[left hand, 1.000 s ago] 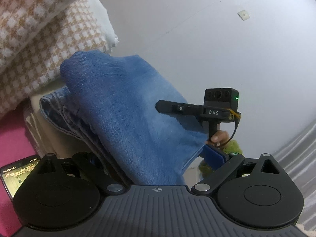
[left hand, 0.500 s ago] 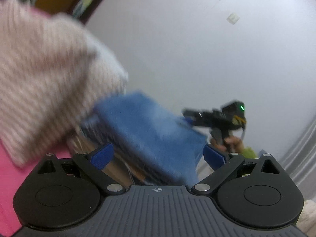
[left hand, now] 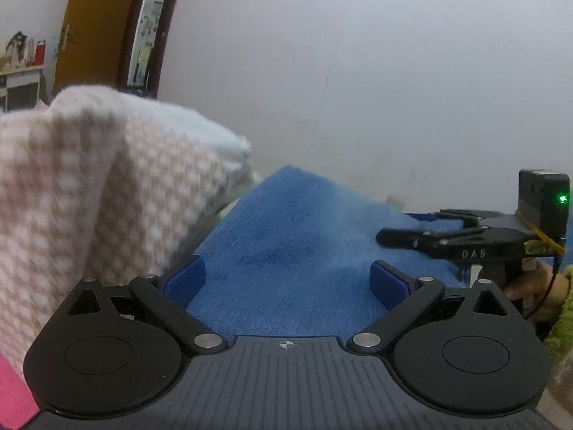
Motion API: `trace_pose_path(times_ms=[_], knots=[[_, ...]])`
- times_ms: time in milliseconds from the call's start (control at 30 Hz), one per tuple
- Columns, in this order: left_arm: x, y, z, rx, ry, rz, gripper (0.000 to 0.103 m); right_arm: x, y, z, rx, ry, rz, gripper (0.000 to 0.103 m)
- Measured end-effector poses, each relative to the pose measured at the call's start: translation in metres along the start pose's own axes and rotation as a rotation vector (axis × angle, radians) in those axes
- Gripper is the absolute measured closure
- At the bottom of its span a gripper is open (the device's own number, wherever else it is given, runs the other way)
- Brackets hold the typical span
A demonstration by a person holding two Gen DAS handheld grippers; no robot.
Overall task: Fold clothes
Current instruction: 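Lower the jeans bundle onto the folded clothes stack and open both grippers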
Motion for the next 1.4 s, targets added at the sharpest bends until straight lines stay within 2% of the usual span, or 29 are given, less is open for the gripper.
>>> trace_pose_path(times_ms=[67,100,200,267,367,433,500,567,633,733,800,867,900,967,1000,1033,1100,1133,1167,1267,1300,1367,1400], knots=[[0.003,-0.001,0.001,-0.017,0.007,-0.006,0.003,-0.001,0.004,0.011,-0.109,-0.042,0.023,0.034],[0.005,-0.002,0.001,-0.019,0.01,-0.012,0.003,0.005,0.001,0.009,-0.111,-0.041,0.036,0.034],[0.009,-0.014,0.0,-0.026,0.008,0.01,0.003,0.024,-0.008,-0.003,-0.095,-0.029,0.074,0.034],[0.021,-0.017,0.007,-0.049,0.034,0.04,0.003,0.037,-0.014,-0.01,-0.084,-0.022,0.099,0.034],[0.032,-0.012,0.023,-0.127,0.066,0.045,0.0,0.066,-0.013,-0.027,-0.025,-0.046,0.178,0.034],[0.022,-0.006,0.03,-0.188,0.061,0.026,0.0,0.076,-0.004,-0.035,0.04,-0.031,0.217,0.034],[0.016,-0.003,0.03,-0.172,0.08,0.016,0.0,0.075,0.008,-0.034,0.094,0.023,0.225,0.034],[0.011,-0.002,0.029,-0.155,0.095,0.01,0.0,0.067,0.018,-0.028,0.112,0.098,0.185,0.034],[0.008,-0.005,0.03,-0.171,0.086,0.009,0.0,0.06,0.025,-0.031,0.19,0.155,0.175,0.034],[0.018,-0.004,0.033,-0.201,0.066,0.01,0.0,0.069,0.016,-0.04,0.205,0.198,0.2,0.036],[0.015,-0.002,0.036,-0.219,0.073,0.005,0.0,0.089,0.006,-0.051,0.204,0.176,0.282,0.036],[0.011,0.0,0.04,-0.237,0.079,0.0,0.0,0.097,0.007,-0.064,0.212,0.076,0.304,0.038],[0.01,0.001,0.041,-0.246,0.082,-0.002,0.0,0.1,0.008,-0.071,0.216,0.024,0.312,0.042],[0.006,0.004,0.045,-0.264,0.089,-0.007,0.0,0.078,0.019,-0.061,0.194,0.02,0.244,0.049],[0.005,0.004,0.046,-0.273,0.088,-0.01,0.0,0.063,0.027,-0.047,0.171,0.045,0.207,0.06],[0.004,0.005,0.048,-0.28,0.085,-0.013,0.0,0.048,0.035,-0.032,0.147,0.073,0.169,0.061],[0.005,0.006,0.052,-0.299,0.08,-0.021,0.0,0.045,0.032,-0.019,0.027,0.035,0.174,0.066],[0.006,0.007,0.053,-0.311,0.078,-0.027,0.0,0.05,0.028,-0.023,0.03,0.052,0.179,0.068],[0.009,0.006,0.053,-0.312,0.079,-0.026,0.0,0.056,0.024,-0.028,0.042,0.073,0.185,0.068],[0.012,0.007,0.053,-0.296,0.081,-0.025,0.0,0.076,0.021,-0.052,0.091,0.036,0.225,0.064],[0.011,0.008,0.053,-0.296,0.077,-0.03,0.0,0.083,0.02,-0.061,0.107,0.022,0.239,0.06],[0.008,0.011,0.058,-0.328,0.059,-0.043,0.0,0.072,0.032,-0.061,0.152,0.065,0.195,0.052],[0.007,0.012,0.061,-0.356,0.043,-0.05,0.0,0.057,0.043,-0.054,0.161,0.104,0.142,0.052]])
Point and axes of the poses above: each gripper's, at about its wrist camera, not at the fingertips, and x roughly against the way its jaws point, z to its right, y to its underside, the point moved 9 cm from there along -x, roughly the way its jaws point, and after that the axes turned 11 degrees about -x, right-handed, at the moved point
